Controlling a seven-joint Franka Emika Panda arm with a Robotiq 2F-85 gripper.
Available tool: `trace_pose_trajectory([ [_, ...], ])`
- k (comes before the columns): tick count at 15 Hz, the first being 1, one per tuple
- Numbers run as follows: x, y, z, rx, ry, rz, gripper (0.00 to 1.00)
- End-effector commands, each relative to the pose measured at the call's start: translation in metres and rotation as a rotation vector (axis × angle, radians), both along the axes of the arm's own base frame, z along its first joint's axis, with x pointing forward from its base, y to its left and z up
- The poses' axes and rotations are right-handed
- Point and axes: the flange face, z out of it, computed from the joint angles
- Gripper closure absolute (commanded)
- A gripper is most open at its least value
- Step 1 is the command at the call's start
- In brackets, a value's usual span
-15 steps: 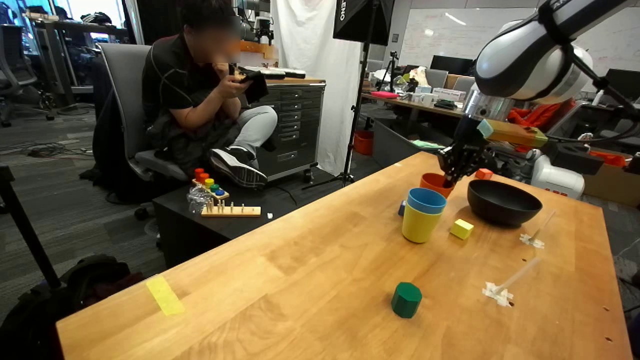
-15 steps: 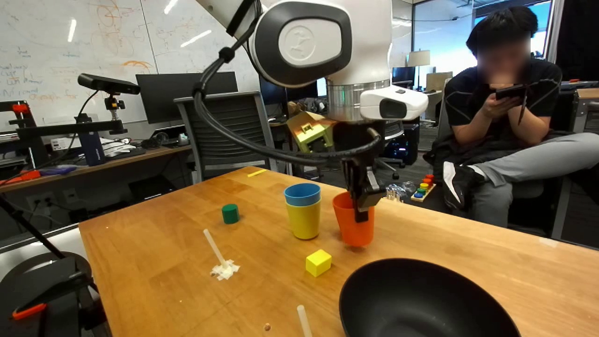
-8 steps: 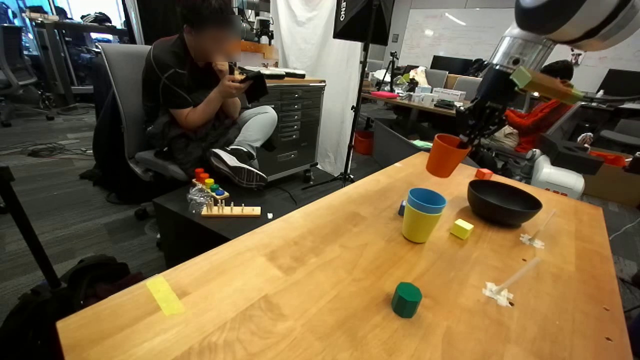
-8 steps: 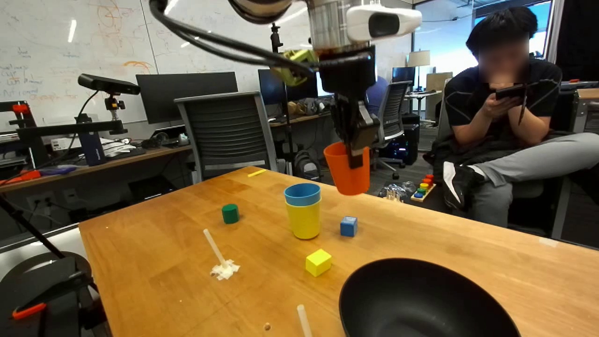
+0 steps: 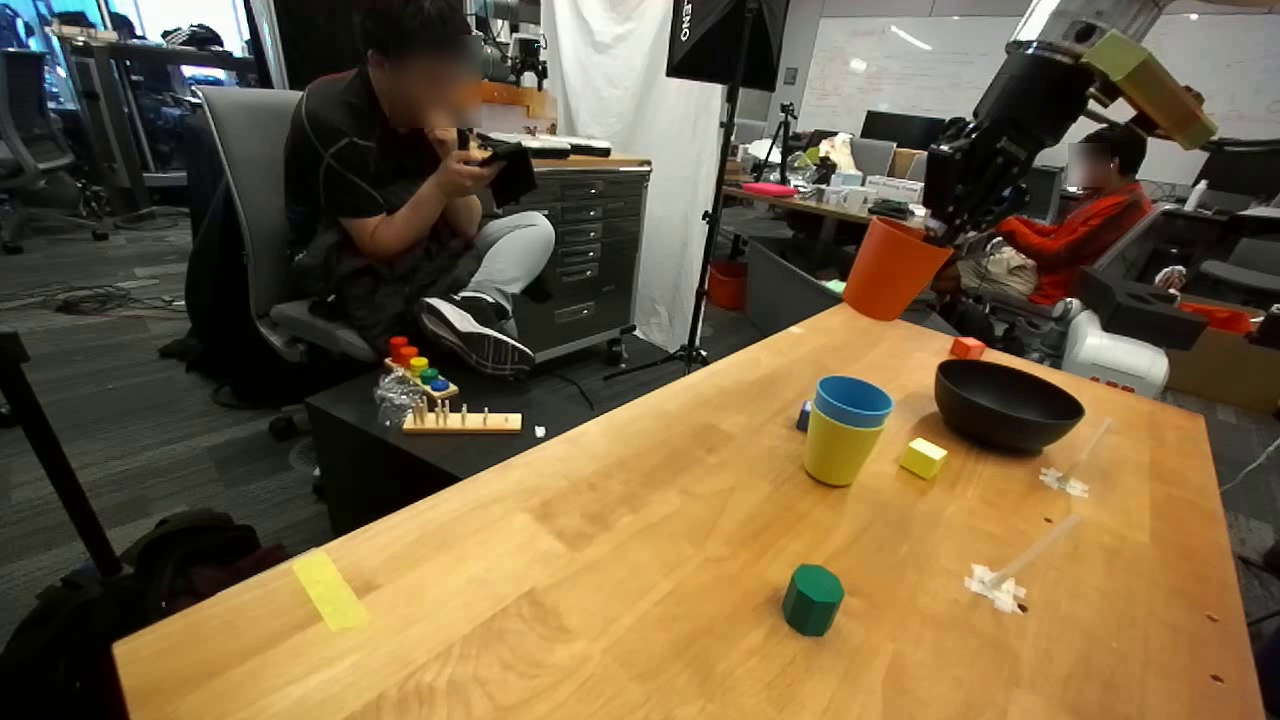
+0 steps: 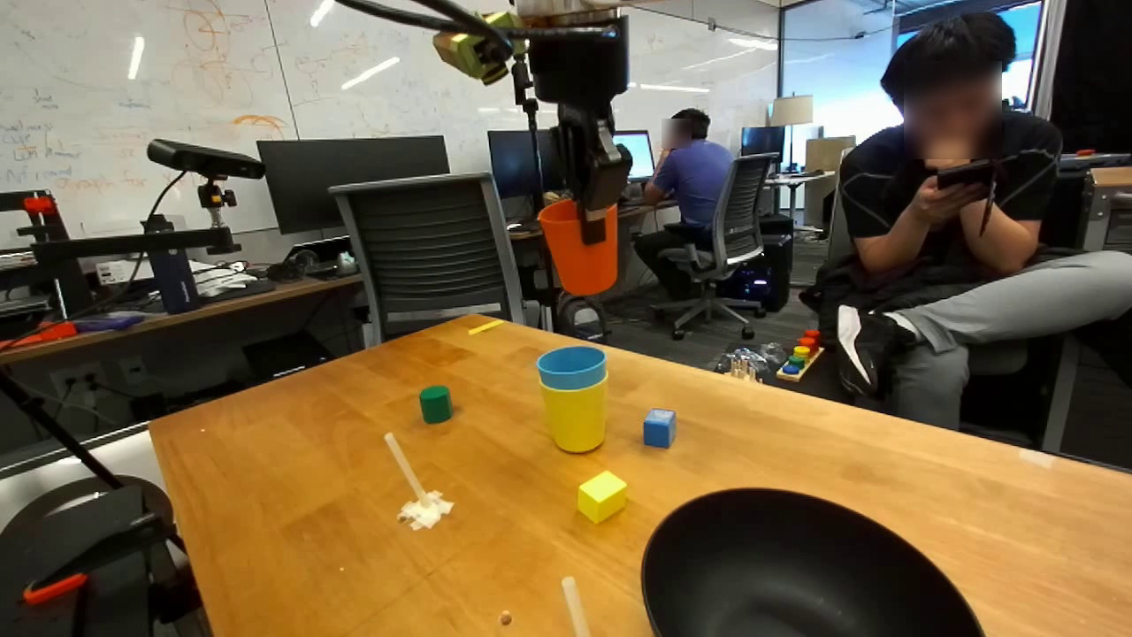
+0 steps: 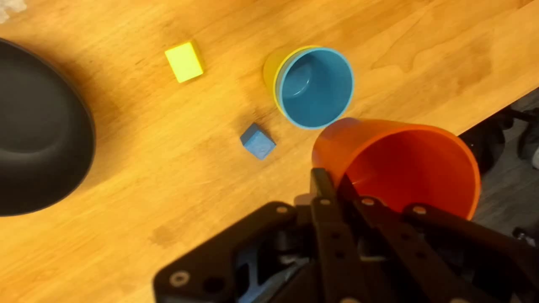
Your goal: Put the blue cup in the yellow cup then the orange cup in the blue cup
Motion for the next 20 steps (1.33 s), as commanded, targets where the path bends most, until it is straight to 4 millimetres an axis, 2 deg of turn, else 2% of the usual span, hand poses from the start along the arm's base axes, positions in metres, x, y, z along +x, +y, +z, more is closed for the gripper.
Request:
trace_pose_trajectory([
  [1, 0.001, 0.018, -0.006, 0.044, 0.013, 0.038, 0.97],
  [5, 0.008, 0.027, -0.028, 0.034, 0.054, 0.045, 0.97],
  [11, 0.015, 0.023, -0.056, 0.024, 0.091, 0.032, 0.97],
  [20, 0.019, 0.017, -0.078, -0.013, 0.107, 0.011, 0.97],
])
